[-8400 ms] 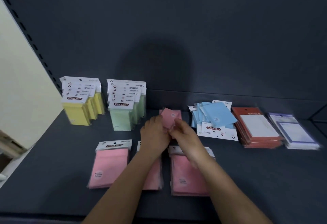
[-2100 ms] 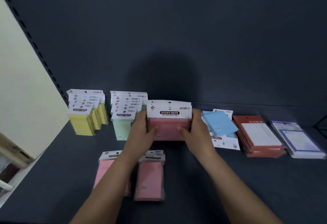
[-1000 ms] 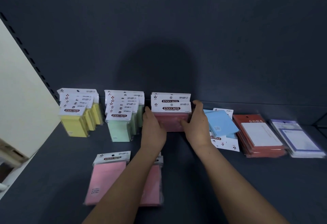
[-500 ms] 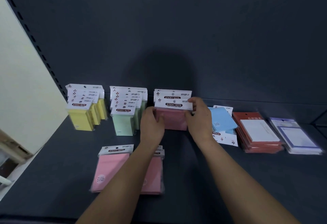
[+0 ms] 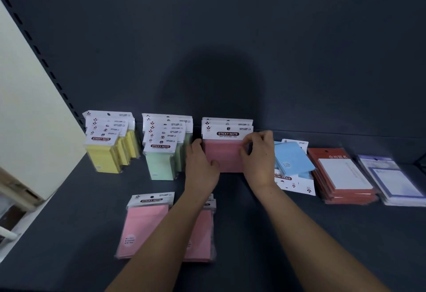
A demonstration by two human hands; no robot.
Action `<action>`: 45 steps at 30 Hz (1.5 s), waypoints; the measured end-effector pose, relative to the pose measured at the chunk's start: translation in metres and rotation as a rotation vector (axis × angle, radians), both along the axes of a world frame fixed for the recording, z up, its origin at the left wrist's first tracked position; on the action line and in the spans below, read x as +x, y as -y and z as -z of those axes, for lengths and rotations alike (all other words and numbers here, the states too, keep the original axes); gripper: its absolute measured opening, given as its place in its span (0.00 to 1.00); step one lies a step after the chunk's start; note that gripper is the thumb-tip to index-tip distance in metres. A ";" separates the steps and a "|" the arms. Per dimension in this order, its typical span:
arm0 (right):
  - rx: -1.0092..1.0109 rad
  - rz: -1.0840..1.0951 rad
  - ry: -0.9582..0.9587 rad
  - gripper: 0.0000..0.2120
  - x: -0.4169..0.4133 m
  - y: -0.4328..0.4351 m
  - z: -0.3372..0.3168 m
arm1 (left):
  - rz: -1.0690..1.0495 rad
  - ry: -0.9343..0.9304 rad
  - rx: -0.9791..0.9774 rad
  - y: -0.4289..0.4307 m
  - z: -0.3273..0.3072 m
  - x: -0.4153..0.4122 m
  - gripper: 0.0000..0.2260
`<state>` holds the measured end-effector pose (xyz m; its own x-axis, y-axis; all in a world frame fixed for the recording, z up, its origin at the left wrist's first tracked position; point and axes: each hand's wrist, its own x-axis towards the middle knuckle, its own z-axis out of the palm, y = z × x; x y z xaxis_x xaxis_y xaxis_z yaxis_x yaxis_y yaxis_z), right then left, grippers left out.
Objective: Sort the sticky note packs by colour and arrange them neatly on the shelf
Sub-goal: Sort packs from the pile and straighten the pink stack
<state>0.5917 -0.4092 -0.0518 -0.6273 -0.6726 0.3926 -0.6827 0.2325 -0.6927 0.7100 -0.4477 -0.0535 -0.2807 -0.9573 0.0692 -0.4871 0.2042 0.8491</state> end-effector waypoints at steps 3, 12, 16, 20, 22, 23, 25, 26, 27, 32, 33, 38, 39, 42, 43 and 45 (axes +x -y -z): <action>0.010 -0.036 -0.020 0.07 0.003 -0.003 0.003 | 0.004 0.013 -0.034 -0.002 0.002 0.004 0.28; 0.031 -0.167 -0.029 0.07 0.014 -0.018 0.009 | 0.033 0.009 -0.109 -0.017 0.006 0.019 0.22; 0.087 -0.226 0.066 0.07 0.024 -0.031 0.006 | 0.067 0.002 -0.137 -0.024 -0.001 0.039 0.17; 0.265 -0.341 0.198 0.07 0.038 -0.044 0.003 | 0.035 -0.003 -0.156 -0.034 -0.006 0.068 0.15; 0.326 -0.371 0.192 0.07 0.048 -0.052 0.002 | -0.026 0.006 -0.161 -0.041 -0.009 0.086 0.12; 0.350 -0.380 0.180 0.07 0.054 -0.057 0.001 | -0.071 0.038 -0.178 -0.044 -0.009 0.097 0.10; 0.369 -0.397 0.138 0.07 0.068 -0.066 -0.003 | -0.157 0.158 -0.247 -0.047 -0.006 0.121 0.09; 0.354 -0.410 0.104 0.08 0.076 -0.070 -0.006 | -0.203 0.259 -0.259 -0.048 -0.003 0.132 0.10; 0.330 -0.439 0.073 0.09 0.084 -0.073 -0.009 | -0.252 0.390 -0.226 -0.050 0.001 0.141 0.13; 0.426 -0.646 0.123 0.15 0.129 -0.071 -0.009 | -0.243 0.616 0.098 -0.055 0.010 0.163 0.28; 0.481 -0.638 0.082 0.15 0.135 -0.069 -0.006 | -0.219 0.537 0.119 -0.055 0.010 0.164 0.28; 0.613 -0.573 0.052 0.12 0.153 -0.060 -0.004 | -0.237 0.012 0.343 -0.055 0.007 0.163 0.20; 0.604 -0.564 0.090 0.12 0.155 -0.058 -0.004 | -0.266 -0.089 0.388 -0.056 0.005 0.163 0.19; 0.552 -0.531 0.227 0.15 0.155 -0.054 -0.003 | -0.349 -0.333 0.441 -0.055 0.004 0.162 0.18; 0.526 -0.531 0.286 0.16 0.154 -0.055 -0.004 | -0.370 -0.405 0.451 -0.055 0.004 0.161 0.18; 0.438 -0.548 0.461 0.17 0.153 -0.058 -0.005 | -0.388 -0.460 0.443 -0.056 0.003 0.160 0.16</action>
